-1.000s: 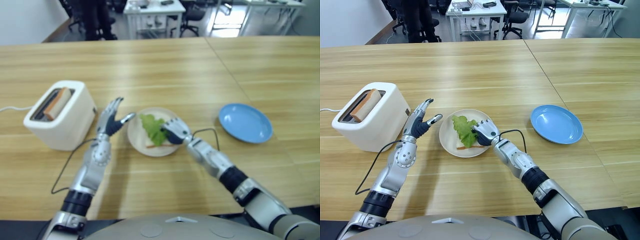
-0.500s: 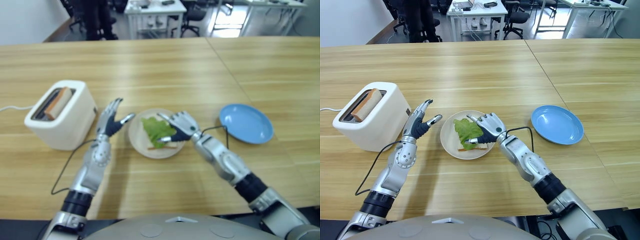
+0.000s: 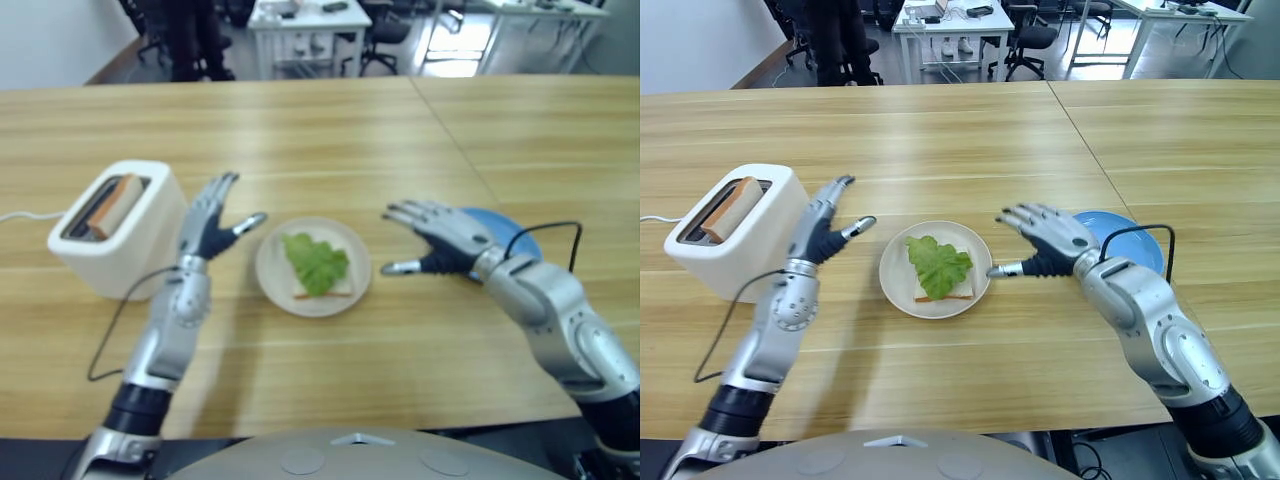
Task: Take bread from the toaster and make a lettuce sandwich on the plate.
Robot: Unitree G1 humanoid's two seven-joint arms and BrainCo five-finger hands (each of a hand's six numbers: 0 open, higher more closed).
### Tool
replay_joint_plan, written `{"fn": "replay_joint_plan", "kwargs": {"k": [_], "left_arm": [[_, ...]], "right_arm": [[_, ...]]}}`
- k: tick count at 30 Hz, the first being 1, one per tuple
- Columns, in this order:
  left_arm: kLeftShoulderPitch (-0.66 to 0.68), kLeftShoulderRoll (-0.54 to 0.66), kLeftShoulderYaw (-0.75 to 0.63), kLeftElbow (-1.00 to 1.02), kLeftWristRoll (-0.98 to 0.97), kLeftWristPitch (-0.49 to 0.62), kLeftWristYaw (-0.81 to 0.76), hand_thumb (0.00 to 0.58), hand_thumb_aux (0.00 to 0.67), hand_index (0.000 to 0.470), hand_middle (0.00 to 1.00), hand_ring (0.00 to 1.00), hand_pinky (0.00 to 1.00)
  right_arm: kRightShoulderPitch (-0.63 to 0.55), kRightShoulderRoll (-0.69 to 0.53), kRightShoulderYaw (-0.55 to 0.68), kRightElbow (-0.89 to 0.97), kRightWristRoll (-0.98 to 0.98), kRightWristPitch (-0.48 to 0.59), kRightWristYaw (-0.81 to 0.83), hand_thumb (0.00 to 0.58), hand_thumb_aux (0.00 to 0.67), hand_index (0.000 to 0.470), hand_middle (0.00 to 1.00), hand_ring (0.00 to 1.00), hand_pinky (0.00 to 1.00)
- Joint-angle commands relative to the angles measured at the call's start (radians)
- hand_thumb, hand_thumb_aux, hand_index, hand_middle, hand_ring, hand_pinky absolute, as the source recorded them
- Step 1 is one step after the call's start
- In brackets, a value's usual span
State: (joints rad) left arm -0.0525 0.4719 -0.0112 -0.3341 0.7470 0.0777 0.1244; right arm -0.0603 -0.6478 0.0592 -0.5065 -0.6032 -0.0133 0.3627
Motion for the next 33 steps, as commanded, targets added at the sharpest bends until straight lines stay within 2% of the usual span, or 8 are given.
{"fn": "replay_joint_plan", "kwargs": {"k": [1, 17, 18, 19, 20, 21, 25, 33], "left_arm": [[0.003, 0.128, 0.140, -0.004, 0.088, 0.081, -0.057, 0.000, 0.000, 0.000, 0.00, 0.00, 0.00], [0.073, 0.301, 0.145, 0.353, 0.080, 0.182, -0.222, 0.000, 0.000, 0.000, 0.00, 0.00, 0.00], [0.071, 0.297, 0.141, 0.355, 0.072, 0.185, -0.228, 0.108, 0.066, 0.045, 0.00, 0.00, 0.00], [0.070, 0.294, 0.140, 0.355, 0.068, 0.194, -0.231, 0.443, 0.344, 0.236, 0.00, 0.00, 0.00], [0.068, 0.293, 0.142, 0.355, 0.065, 0.204, -0.233, 0.574, 0.604, 0.415, 0.00, 0.00, 0.00], [0.066, 0.292, 0.150, 0.353, 0.053, 0.206, -0.231, 0.580, 0.670, 0.460, 0.00, 0.00, 0.00], [0.053, 0.290, 0.182, 0.335, 0.016, 0.209, -0.209, 0.580, 0.670, 0.460, 1.00, 1.00, 1.00], [0.042, 0.230, 0.253, 0.162, -0.074, 0.128, -0.103, 0.580, 0.670, 0.460, 1.00, 1.00, 1.00]], "right_arm": [[0.028, 0.135, -0.037, 0.076, 0.169, -0.028, -0.084, 0.000, 0.000, 0.000, 0.00, 0.00, 0.00], [0.061, 0.277, -0.181, 0.219, 0.367, -0.048, -0.187, 0.000, 0.000, 0.000, 0.00, 0.00, 0.00], [0.061, 0.277, -0.182, 0.220, 0.366, -0.048, -0.189, 0.000, 0.000, 0.000, 0.00, 0.00, 0.00], [0.061, 0.276, -0.182, 0.220, 0.363, -0.047, -0.192, 0.000, 0.000, 0.000, 0.00, 0.00, 0.00], [0.062, 0.274, -0.181, 0.219, 0.358, -0.048, -0.194, 0.000, 0.000, 0.000, 0.00, 0.00, 0.00], [0.062, 0.273, -0.181, 0.218, 0.355, -0.048, -0.196, 0.000, 0.000, 0.000, 0.00, 0.00, 0.00], [0.070, 0.267, -0.177, 0.216, 0.336, -0.049, -0.207, 0.000, 0.000, 0.000, 0.00, 0.00, 0.00], [0.072, 0.233, -0.187, 0.250, 0.294, -0.058, -0.240, 0.000, 0.000, 0.000, 0.00, 0.00, 0.00]]}}
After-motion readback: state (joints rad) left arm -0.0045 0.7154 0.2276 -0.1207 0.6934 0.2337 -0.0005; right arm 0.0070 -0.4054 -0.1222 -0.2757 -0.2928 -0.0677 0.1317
